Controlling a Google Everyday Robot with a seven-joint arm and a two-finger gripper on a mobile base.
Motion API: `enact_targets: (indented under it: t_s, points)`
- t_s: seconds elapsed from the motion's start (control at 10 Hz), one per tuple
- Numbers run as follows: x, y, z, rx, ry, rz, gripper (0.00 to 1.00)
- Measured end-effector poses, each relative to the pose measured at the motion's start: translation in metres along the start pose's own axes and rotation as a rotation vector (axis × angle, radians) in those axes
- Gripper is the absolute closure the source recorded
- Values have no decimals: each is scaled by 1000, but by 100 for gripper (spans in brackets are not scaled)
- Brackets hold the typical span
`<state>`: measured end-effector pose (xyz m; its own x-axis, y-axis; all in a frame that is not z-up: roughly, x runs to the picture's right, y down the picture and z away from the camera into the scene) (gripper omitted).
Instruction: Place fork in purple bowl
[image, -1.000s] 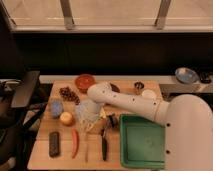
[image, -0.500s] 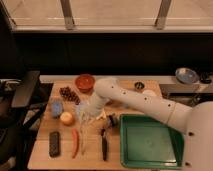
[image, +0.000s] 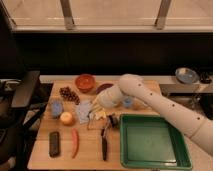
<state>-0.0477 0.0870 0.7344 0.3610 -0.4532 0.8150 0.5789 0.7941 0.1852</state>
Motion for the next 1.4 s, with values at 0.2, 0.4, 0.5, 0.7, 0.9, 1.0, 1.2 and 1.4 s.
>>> enact_targets:
  t_s: [0.2, 0.4, 0.5, 0.7, 0.9, 1.0, 1.2, 1.4]
  points:
    - [17, -19, -27, 107, 45, 24, 100]
    - [31, -30, -41, 174, 75, 45, 100]
    - [31, -30, -40, 173, 74, 44, 100]
    - [30, -31, -39, 172, 72, 43, 100]
    - [30, -31, -39, 172, 71, 44, 100]
    - [30, -30, -38, 170, 73, 46, 100]
    - [38, -33, -45, 193, 99, 67, 100]
    - [61, -48, -53, 227, 128, 88, 100]
